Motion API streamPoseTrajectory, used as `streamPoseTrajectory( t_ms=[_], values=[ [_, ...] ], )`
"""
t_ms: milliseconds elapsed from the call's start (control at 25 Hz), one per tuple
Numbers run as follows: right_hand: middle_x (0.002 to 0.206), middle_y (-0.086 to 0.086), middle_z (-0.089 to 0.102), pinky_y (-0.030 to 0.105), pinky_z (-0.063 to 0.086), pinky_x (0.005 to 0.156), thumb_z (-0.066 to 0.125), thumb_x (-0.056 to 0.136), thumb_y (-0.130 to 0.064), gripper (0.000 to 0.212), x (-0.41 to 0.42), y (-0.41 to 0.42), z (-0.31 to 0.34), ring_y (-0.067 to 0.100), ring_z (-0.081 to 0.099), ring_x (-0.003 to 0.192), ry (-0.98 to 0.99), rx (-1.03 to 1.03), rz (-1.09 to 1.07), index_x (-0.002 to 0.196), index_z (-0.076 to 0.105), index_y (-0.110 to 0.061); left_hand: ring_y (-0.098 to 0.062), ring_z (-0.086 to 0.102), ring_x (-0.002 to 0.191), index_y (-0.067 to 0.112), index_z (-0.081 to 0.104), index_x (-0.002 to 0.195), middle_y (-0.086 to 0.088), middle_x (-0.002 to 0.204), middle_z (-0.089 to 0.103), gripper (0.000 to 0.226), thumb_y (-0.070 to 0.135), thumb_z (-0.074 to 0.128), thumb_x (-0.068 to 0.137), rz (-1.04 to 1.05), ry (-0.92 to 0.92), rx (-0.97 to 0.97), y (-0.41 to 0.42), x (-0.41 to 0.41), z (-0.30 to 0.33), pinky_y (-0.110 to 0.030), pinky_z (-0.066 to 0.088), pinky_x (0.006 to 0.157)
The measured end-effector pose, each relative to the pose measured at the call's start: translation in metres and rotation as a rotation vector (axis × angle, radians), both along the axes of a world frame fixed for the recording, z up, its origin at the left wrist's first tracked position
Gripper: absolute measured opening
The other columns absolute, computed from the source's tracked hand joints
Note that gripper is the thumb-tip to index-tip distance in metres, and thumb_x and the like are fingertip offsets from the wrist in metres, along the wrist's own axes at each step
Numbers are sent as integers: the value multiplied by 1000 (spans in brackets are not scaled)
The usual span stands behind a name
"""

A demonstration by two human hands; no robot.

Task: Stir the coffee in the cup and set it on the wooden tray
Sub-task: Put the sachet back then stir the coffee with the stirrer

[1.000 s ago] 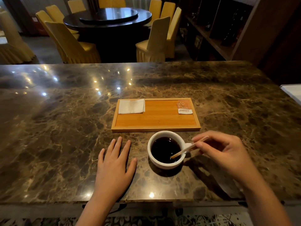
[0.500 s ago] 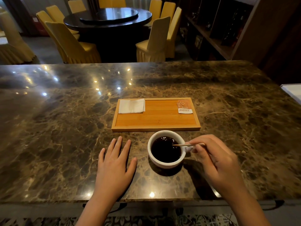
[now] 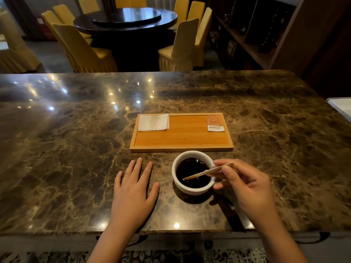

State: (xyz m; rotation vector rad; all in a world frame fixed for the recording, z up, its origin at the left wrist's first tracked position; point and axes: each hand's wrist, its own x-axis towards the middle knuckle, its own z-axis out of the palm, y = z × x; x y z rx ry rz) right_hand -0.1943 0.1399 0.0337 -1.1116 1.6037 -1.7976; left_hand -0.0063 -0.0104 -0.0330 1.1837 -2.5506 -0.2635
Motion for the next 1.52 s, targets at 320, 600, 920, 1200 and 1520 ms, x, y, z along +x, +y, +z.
streamPoseTrajectory(
  t_ms=[320, 600, 920, 1200, 1520],
  values=[
    [91, -2, 65, 14, 47, 75, 44, 91, -21, 26, 1, 0, -4, 2, 60, 88, 643, 14, -91, 97, 67, -11, -15, 6, 135, 26, 27, 138, -5, 148, 20, 62, 55, 20, 84, 5, -3, 4, 0, 1, 0, -47, 8, 108],
    [77, -7, 63, 23, 52, 58, 42, 89, -25, 23, -1, 2, 3, 11, 63, 71, 466, 38, -132, 85, 63, -17, -14, 4, 135, 26, 26, 139, -4, 148, 19, 63, 56, 19, 84, 5, -7, 6, 0, 0, 1, -46, 6, 108],
    [93, -7, 71, 26, 58, 68, 50, 91, -33, 25, 5, -1, -9, 14, 68, 76, 275, -30, -67, 97, 71, -20, -14, 4, 135, 26, 26, 139, -4, 148, 19, 63, 56, 19, 83, 4, -8, 9, -1, 0, -1, -46, 6, 108],
    [92, 2, 63, 7, 42, 78, 42, 91, -17, 27, 4, 5, -1, 1, 55, 89, 771, 16, -99, 94, 65, -5, -15, 5, 134, 26, 27, 138, -5, 147, 20, 62, 55, 20, 84, 2, 1, 2, -1, 0, 0, -48, 9, 108],
    [81, 0, 70, 25, 57, 51, 51, 83, -39, 21, 2, 6, 5, 17, 68, 65, 149, 4, -111, 85, 68, -26, -15, 4, 134, 26, 26, 139, -4, 148, 19, 63, 56, 18, 83, 6, -9, 6, -1, 0, -1, -48, 8, 108]
  ],
)
